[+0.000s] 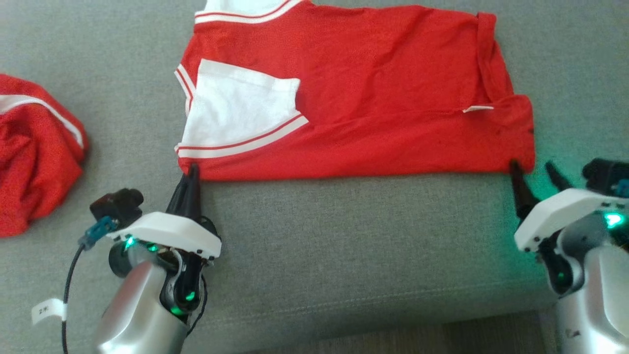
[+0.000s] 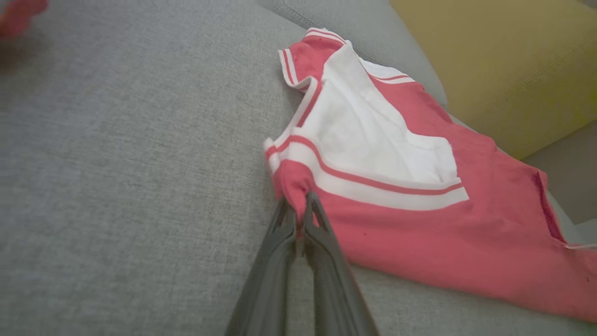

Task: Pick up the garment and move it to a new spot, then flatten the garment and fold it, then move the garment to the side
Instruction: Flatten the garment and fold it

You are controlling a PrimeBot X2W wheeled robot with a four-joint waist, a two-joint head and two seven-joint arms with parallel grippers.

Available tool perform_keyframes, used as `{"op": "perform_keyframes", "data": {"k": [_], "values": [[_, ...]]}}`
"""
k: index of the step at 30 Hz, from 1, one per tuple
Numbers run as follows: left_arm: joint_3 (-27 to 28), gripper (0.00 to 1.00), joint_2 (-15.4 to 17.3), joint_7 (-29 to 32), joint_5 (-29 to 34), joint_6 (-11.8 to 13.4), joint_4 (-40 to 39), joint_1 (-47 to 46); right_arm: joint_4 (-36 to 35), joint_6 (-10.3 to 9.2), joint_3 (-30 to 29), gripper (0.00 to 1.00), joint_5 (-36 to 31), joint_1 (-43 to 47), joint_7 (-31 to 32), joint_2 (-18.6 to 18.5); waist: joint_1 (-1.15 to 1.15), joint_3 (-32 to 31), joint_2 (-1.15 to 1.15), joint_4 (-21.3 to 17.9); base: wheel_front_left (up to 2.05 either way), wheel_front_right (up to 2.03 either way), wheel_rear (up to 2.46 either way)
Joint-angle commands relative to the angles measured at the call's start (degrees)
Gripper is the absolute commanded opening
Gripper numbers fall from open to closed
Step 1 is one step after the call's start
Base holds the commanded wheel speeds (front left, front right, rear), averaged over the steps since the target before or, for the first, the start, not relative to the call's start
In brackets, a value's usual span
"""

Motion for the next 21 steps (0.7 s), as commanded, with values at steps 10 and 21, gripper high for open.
{"op": "perform_keyframes", "data": {"k": [10, 21], "values": [[3.2, 0.00, -0.3, -1.1, -0.2, -1.3, -1.1, 1.8, 2.5, -0.02, 2.8, 0.00, 4.3, 0.1, 2.0, 0.3, 0.00, -3.3, 0.00, 1.7, 0.00, 0.00, 0.00], [3.4, 0.00, 0.3, -0.4, -0.6, -0.2, -7.0, 10.2, -9.0, -0.02, 1.6, 0.00, 5.2, 8.8, 8.4, -4.6, 0.00, -6.4, 0.00, 3.3, 0.00, 0.00, 0.00]]}}
